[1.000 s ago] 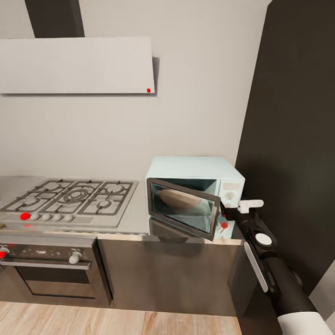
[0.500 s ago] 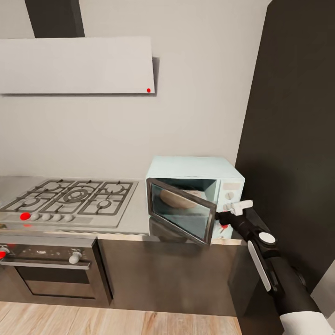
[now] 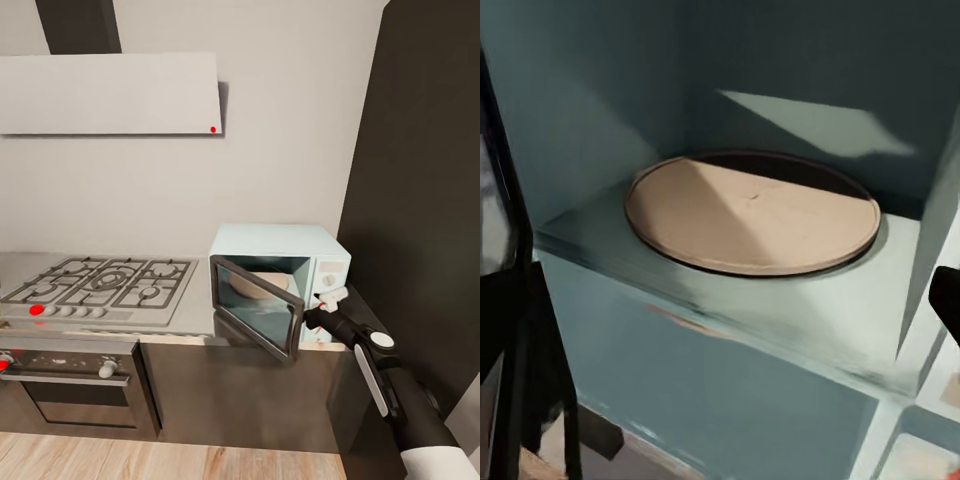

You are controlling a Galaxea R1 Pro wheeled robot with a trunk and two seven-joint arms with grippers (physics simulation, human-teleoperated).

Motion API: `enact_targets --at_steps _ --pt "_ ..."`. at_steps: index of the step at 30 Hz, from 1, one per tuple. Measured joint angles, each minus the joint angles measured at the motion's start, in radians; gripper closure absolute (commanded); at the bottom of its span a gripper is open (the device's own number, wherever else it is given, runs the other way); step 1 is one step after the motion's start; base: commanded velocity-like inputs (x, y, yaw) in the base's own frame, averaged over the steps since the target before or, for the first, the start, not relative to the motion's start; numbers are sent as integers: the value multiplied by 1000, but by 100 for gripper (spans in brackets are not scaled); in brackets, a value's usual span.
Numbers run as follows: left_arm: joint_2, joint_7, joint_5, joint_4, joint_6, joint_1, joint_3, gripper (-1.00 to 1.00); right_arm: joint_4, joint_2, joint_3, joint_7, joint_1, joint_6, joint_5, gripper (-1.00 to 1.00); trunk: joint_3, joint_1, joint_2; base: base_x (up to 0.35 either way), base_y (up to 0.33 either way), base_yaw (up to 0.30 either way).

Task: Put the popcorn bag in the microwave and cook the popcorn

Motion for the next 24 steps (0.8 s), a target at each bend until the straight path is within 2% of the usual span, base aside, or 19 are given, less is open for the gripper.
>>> enact_targets --at_steps 19,24 --pt "1 0 0 1 0 0 1 -100 -8 6 6 1 2 0 6 -100 0 0 0 -67 66 0" --pt "0 0 0 1 0 0 1 -100 -9 5 4 0 3 0 9 -100 0 1 0 -201 2 0"
